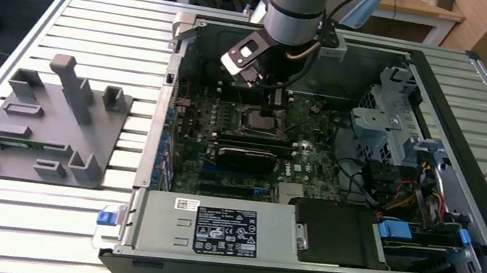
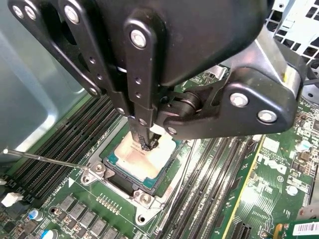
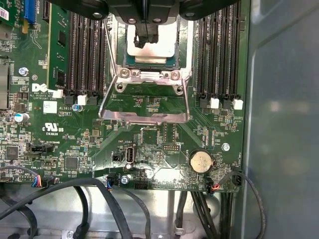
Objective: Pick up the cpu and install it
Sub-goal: 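Place the cpu into insertion slot, then close the cpu cover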
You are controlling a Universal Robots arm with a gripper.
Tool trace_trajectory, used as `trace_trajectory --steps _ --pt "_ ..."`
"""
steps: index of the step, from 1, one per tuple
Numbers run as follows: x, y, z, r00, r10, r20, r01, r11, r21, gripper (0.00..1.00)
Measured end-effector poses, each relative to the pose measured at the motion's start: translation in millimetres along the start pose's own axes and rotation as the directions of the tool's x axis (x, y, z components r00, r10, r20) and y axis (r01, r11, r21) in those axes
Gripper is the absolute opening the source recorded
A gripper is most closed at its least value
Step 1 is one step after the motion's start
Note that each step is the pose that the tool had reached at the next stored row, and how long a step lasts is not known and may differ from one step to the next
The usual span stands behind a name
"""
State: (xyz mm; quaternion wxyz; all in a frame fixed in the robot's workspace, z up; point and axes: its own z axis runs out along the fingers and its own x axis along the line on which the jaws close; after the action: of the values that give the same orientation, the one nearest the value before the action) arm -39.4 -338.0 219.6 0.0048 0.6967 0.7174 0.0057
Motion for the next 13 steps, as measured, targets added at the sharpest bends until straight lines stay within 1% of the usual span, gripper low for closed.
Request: trace_trajectory --steps 13 --pt "0.0 0.1 -8.1 1.0000 0.000 0.0001 0.000 1.0000 0.0006 0.11"
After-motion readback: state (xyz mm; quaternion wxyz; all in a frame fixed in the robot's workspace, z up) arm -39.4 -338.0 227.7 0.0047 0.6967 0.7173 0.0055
